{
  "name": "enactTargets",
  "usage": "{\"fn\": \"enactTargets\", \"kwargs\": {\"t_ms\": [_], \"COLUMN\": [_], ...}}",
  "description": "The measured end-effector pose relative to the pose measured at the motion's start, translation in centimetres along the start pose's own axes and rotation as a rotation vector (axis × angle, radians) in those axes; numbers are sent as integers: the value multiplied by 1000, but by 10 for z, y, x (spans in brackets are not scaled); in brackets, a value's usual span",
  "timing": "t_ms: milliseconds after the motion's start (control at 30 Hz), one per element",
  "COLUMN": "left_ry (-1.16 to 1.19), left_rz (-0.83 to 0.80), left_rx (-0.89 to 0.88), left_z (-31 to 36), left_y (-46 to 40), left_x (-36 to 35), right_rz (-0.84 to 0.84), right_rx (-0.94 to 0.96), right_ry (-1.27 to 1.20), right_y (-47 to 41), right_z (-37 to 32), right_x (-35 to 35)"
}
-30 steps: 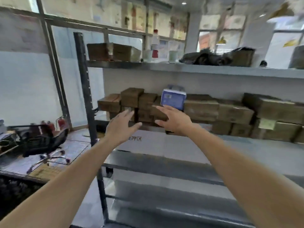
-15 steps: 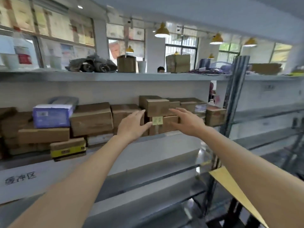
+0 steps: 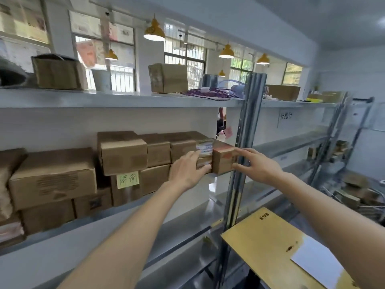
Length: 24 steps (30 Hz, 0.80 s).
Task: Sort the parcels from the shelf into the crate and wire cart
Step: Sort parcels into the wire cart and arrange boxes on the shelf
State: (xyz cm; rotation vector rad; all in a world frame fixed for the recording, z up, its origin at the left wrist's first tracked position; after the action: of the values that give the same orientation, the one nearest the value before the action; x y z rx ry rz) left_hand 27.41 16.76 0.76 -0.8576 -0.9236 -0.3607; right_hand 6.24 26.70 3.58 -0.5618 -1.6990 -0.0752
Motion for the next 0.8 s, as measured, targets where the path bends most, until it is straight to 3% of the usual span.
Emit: {"fn": "enactTargets", "kwargs": {"t_ms": [367,800], "left_ry": [43,64], "left_rz": [-42,15], "left_rx": [63,375], "left_z": [20,17], "left_y": [-117,-231], "left_x": [-110,-233], "right_rz": [-51,-258], "right_rx": [-25,142], "right_ry": [-145,-286], "right_y": [-117,-292], "right_z": [113,200], "right_x": [-44,-126]}}
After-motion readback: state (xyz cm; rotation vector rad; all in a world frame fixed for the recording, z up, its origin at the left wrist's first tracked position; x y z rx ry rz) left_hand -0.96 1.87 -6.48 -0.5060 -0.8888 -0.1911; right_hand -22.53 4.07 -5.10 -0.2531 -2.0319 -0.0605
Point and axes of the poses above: each hand's wrist, its own y-axis away from the middle knuckle, its own x-axis out of the back of the hand, z = x × y, the point moved 5 cm from there along -y, towards the middle knuckle, and after that the axes turned 8 degrees about -x, right-handed, at the moved point
